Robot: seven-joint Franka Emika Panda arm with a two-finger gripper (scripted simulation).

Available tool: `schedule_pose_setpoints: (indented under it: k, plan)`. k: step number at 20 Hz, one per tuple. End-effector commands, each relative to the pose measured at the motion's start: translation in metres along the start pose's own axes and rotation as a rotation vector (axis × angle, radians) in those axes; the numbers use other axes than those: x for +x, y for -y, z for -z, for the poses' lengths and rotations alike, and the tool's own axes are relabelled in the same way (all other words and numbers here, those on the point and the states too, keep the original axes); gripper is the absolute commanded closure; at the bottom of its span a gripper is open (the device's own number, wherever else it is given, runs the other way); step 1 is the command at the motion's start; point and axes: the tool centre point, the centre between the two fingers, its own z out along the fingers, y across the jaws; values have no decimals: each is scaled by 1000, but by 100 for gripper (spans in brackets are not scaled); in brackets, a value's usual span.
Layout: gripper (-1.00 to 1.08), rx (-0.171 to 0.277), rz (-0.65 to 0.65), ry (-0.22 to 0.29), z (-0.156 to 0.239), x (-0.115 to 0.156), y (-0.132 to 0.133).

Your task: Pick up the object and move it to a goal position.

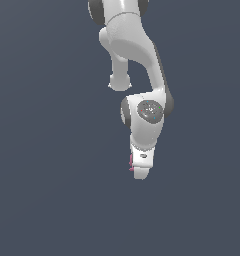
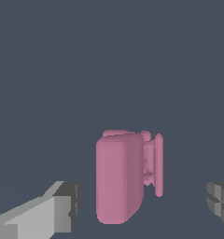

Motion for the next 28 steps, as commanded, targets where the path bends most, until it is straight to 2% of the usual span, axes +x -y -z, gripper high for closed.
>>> schedule_pose_setpoints:
  k: [1, 7, 12, 13, 28]
  plan:
    - [-92, 1, 1, 0, -10, 0, 1]
    - [-92, 1, 5, 0, -40, 0, 2]
    - [-92, 1, 5, 0, -45, 0, 0]
    - [108, 1, 5, 0, -45, 0, 0]
    - [108, 1, 5, 0, -39, -1, 2]
